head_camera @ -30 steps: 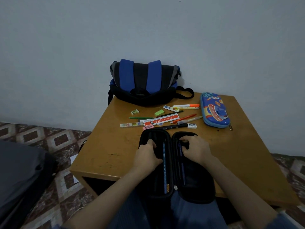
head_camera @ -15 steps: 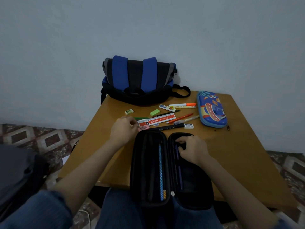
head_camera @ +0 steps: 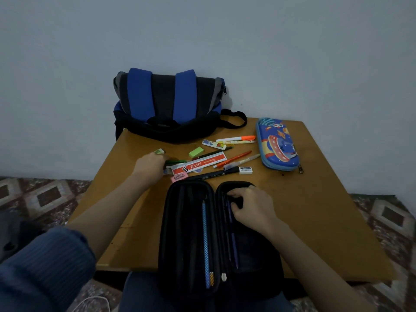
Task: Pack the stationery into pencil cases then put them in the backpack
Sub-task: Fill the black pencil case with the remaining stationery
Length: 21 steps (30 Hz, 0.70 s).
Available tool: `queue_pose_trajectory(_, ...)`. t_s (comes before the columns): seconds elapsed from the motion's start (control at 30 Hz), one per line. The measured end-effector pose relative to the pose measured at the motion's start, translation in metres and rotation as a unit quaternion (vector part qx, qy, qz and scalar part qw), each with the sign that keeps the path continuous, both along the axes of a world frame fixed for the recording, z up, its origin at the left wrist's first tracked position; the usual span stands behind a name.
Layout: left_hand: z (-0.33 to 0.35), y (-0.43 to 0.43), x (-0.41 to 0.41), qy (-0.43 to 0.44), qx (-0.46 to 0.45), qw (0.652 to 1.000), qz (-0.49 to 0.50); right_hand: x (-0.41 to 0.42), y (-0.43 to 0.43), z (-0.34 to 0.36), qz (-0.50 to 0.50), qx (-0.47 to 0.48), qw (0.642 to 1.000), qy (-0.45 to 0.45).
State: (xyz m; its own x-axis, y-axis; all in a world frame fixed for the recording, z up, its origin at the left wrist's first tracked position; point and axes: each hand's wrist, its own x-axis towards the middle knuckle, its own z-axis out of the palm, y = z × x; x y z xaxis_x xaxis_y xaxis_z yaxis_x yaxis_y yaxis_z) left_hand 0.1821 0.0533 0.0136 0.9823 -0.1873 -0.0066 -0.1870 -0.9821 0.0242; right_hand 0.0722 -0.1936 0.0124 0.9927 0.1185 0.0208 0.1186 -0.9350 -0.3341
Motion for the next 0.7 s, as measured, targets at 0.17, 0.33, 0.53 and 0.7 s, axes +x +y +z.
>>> queue_pose_trajectory(0.17, 0.001, -0.003, -0.002, -0.019, 0.051, 0.998, 0.010, -0.001, 0.000, -0.002, 0.002, 0.002, 1.000, -0.003)
queue_pose_trajectory(0.33, 0.002, 0.003, -0.009, -0.030, 0.064, 0.997, 0.012, -0.002, 0.000, -0.003, 0.001, -0.009, 1.000, -0.007)
queue_pose_trajectory(0.53, 0.006, 0.025, -0.025, -0.034, -0.084, 0.992, 0.088, -0.005, 0.001, -0.002, -0.003, -0.024, 1.000, -0.002)
queue_pose_trajectory(0.7, 0.021, 0.017, -0.055, -0.011, -0.352, 0.921, 0.168, -0.005, 0.002, 0.000, -0.008, -0.034, 0.999, 0.003)
